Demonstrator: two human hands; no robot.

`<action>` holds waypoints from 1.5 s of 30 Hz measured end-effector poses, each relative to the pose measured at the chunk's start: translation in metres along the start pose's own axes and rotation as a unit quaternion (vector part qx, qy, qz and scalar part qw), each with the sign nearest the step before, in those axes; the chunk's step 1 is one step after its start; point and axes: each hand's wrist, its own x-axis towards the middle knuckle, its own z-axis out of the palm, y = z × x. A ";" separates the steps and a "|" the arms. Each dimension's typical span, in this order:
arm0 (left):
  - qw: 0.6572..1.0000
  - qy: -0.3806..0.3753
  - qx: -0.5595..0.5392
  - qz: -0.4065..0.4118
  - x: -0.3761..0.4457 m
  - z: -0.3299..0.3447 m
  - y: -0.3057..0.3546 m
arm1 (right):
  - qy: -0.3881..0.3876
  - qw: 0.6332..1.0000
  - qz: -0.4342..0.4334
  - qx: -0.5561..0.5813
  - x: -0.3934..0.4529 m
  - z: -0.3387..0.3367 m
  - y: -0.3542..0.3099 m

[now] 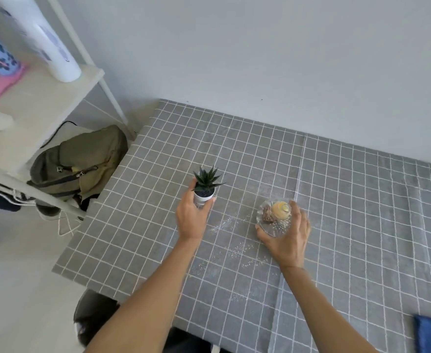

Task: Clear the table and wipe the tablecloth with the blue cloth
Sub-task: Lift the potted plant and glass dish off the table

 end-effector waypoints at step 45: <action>0.959 0.226 -0.027 -0.168 0.038 -0.058 -0.087 | -0.328 0.912 -0.248 0.006 0.110 0.223 -0.173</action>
